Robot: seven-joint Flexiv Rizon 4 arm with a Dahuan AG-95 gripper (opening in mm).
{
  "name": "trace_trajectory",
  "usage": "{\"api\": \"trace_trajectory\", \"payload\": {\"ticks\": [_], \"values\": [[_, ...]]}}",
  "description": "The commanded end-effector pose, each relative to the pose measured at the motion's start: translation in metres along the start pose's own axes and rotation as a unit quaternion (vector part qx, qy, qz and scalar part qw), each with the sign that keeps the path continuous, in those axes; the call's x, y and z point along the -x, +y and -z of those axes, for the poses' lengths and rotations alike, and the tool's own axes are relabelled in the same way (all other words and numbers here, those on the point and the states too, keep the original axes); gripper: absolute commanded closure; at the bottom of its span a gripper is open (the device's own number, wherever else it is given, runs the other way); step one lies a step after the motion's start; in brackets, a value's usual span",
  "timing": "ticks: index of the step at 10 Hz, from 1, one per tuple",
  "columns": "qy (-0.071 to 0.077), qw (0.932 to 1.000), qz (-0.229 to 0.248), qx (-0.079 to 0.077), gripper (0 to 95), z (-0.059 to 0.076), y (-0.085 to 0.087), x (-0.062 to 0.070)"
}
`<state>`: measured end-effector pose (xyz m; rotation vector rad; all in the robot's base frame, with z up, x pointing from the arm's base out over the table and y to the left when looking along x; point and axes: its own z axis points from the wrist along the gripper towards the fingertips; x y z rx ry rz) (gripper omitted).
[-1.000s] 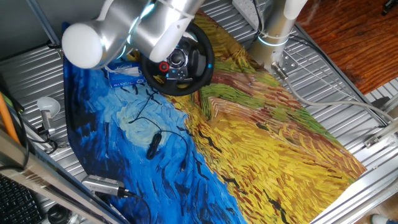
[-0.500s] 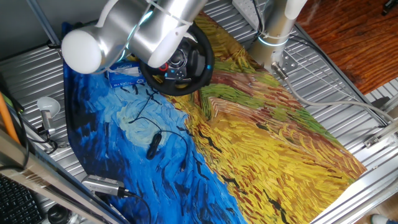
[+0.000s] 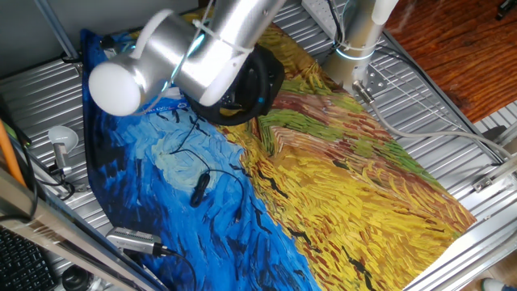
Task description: Rotate the steering wheel 90 degrees clockwise
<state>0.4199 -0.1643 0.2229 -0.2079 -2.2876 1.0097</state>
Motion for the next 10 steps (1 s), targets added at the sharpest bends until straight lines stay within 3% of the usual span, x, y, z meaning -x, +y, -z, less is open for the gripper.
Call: {"api": "trace_trajectory", "payload": {"ticks": [1,2,4,10], "values": [[-0.012,0.9989,0.015,0.042,95.0,-0.0019,-0.0053,-0.0028],[-0.013,0.9972,0.011,0.073,95.0,-0.0024,-0.0055,-0.0032],[-0.014,0.9952,0.023,0.094,95.0,-0.0025,-0.0055,-0.0032],[-0.02,0.9937,0.055,0.095,95.0,-0.0011,-0.0065,-0.0049]]}}
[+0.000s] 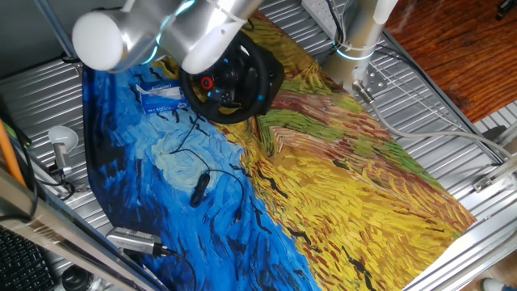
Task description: Rotate the steering wheel 90 degrees clockwise
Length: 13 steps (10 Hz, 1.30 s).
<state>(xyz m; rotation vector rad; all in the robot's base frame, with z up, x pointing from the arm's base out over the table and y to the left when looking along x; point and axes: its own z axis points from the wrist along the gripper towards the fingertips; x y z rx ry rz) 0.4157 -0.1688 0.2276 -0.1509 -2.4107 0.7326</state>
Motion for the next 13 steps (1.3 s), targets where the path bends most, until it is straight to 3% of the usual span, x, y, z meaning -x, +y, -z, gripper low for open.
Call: {"api": "trace_trajectory", "payload": {"ticks": [1,7,8,9,13], "values": [[-0.003,0.9999,0.011,-0.006,95.0,0.002,0.0,-0.001],[-0.013,0.999,0.043,0.003,95.0,0.002,-0.001,-0.002],[-0.027,0.9976,0.063,0.001,76.0,0.002,-0.004,-0.004],[-0.028,0.9973,0.067,0.005,38.0,0.002,-0.005,-0.004],[-0.012,0.9959,0.089,0.014,38.0,0.013,-0.008,-0.006]]}}
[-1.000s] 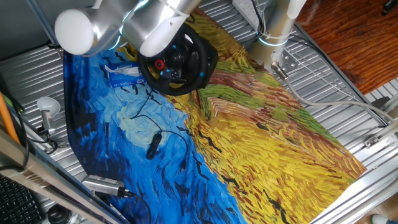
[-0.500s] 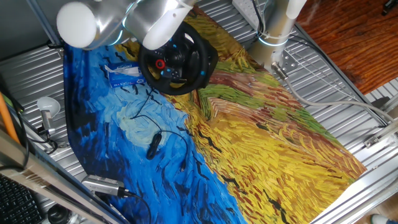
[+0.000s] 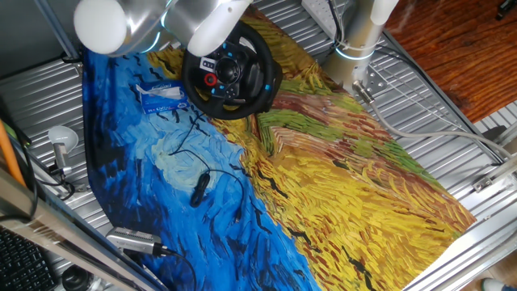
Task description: Rotate the steering wheel 90 degrees clockwise
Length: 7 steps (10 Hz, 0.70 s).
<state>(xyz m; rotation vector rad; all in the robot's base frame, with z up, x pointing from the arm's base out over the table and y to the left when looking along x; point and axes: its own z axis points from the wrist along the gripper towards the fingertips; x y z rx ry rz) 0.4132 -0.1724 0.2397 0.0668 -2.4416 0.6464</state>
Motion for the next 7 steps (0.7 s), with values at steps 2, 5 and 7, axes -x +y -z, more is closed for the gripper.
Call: {"api": "trace_trajectory", "payload": {"ticks": [2,5,7], "values": [[0.006,0.9995,0.027,0.013,38.0,0.026,0.0,-0.002],[-0.081,0.9822,0.154,0.07,76.0,0.079,0.004,-0.011],[-0.118,0.9473,0.262,0.142,95.0,0.118,0.018,-0.018]]}}
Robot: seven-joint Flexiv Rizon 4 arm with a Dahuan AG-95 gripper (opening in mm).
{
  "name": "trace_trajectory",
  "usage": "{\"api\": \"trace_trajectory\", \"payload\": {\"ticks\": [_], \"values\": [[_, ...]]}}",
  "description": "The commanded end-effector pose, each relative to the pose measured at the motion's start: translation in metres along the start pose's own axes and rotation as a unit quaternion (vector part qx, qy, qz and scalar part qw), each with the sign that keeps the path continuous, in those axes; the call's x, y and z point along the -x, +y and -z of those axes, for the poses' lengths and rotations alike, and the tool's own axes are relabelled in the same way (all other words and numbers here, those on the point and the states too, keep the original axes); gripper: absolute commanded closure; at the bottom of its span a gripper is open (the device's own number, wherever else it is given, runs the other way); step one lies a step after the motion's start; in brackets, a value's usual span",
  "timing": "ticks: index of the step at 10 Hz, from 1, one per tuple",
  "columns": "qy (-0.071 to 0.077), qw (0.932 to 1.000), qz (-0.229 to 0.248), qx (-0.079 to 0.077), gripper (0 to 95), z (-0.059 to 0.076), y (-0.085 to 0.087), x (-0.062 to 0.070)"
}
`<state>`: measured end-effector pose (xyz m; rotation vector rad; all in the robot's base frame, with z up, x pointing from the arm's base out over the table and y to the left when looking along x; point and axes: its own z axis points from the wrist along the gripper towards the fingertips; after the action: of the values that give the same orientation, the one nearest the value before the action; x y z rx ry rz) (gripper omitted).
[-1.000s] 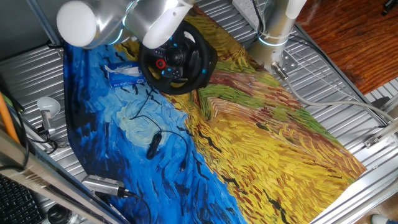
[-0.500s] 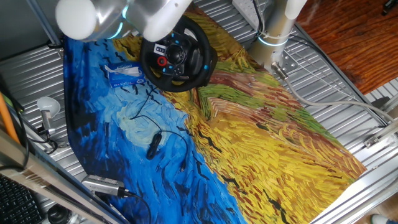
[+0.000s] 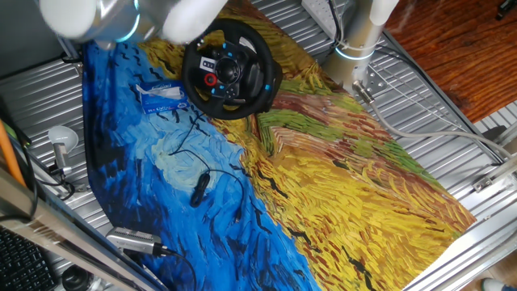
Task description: Rotate the steering wheel 90 degrees clockwise
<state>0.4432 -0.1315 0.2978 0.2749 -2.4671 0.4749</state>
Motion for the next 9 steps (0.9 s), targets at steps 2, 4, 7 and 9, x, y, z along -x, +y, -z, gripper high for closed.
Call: {"api": "trace_trajectory", "payload": {"ticks": [2,4,7,9], "values": [[-0.124,0.953,0.24,0.137,95.0,0.059,0.037,-0.011],[-0.148,0.9301,0.289,0.172,95.0,0.071,0.063,-0.022],[-0.165,0.9254,0.271,0.207,95.0,0.085,0.1,-0.051],[-0.164,0.9283,0.25,0.221,95.0,0.088,0.121,-0.066]]}}
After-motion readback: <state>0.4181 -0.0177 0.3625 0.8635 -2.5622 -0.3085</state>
